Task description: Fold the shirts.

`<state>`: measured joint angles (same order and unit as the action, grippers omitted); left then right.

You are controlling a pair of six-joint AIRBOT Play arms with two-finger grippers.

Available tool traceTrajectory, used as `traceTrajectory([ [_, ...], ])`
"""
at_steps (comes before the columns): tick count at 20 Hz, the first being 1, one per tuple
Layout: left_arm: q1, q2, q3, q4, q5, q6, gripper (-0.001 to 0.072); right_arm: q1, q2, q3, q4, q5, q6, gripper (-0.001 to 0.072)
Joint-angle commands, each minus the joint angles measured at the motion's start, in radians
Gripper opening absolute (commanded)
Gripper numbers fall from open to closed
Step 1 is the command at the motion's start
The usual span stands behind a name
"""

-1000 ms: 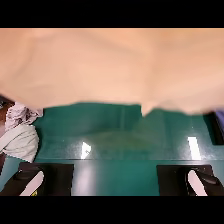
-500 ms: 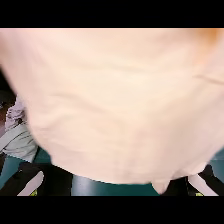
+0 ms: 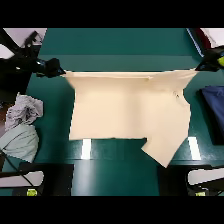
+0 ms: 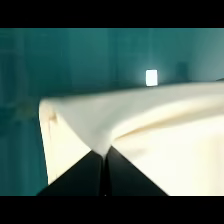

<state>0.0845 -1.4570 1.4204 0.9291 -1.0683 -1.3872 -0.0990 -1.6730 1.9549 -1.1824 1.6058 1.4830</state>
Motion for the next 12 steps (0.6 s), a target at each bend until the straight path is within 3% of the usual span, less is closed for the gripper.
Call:
traceTrajectory([
  [1,0.001,-0.124,0.000,-0.136,0.196,0.105,0.0023,0.014,-0.116,0.000,0.003,-0.201,0.003,0.0013],
  [6,0.001,-0.136,0.051,-0.153,0.311,0.143,0.0023,0.014,-0.125,0.000,0.001,-0.362,0.002,0.0013],
  [9,0.001,-0.137,0.051,-0.121,0.238,0.174,0.0022,0.021,-0.125,0.000,-0.017,-0.292,0.001,0.0012],
  [12,-0.004,-0.139,0.033,-0.058,0.113,0.174,0.0022,0.055,-0.125,-0.004,-0.198,-0.161,0.002,0.0012],
])
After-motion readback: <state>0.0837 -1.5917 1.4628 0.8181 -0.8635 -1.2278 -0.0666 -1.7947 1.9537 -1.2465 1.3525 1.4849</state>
